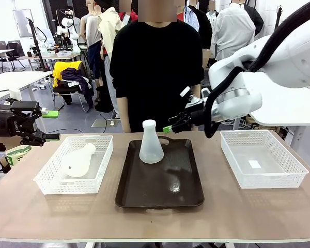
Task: Prepare the laboratory tools.
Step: Pick up the Big flask that the person points to.
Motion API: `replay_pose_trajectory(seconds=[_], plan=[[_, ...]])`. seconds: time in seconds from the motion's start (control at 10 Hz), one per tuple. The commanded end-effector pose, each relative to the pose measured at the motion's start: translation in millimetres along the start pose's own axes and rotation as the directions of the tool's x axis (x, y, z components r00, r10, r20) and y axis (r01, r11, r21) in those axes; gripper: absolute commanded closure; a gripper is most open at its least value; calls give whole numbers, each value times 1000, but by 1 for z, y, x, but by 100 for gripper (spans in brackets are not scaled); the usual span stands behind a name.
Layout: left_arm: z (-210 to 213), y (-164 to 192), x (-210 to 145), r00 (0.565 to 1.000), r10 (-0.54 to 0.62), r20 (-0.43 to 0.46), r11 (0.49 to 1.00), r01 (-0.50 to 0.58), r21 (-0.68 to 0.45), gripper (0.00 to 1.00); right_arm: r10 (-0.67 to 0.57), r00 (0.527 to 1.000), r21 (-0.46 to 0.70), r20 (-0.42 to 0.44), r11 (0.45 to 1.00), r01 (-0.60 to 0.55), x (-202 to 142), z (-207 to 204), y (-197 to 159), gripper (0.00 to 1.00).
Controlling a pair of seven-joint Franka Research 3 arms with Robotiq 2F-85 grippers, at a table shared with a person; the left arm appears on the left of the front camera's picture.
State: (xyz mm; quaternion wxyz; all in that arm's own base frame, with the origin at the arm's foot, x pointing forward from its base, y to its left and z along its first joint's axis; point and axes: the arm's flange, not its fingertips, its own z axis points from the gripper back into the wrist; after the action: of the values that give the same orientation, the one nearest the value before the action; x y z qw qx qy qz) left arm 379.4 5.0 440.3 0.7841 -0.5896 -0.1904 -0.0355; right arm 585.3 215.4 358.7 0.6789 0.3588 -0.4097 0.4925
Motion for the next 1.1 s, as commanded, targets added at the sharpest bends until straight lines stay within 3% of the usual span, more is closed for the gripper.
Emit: replay_pose_trajectory(seconds=[0.0,0.1,0.4,0.7,1.0], plan=[[0,2,0,1000,-17,16,1000,17,-24,0,-47,998,6,-50,999,47,-2,42,13,0],[0,2,0,1000,-17,16,1000,17,-24,0,-88,994,-35,-67,996,86,-8,60,14,0],[0,2,0,1000,-17,16,1000,17,-24,0,-160,987,-132,27,978,163,-33,121,35,0],[0,2,0,1000,-17,16,1000,17,-24,0,-134,984,-256,118,953,160,-44,170,60,0],[0,2,0,1000,-17,16,1000,17,-24,0,-146,976,-289,163,939,188,-54,193,70,0]])
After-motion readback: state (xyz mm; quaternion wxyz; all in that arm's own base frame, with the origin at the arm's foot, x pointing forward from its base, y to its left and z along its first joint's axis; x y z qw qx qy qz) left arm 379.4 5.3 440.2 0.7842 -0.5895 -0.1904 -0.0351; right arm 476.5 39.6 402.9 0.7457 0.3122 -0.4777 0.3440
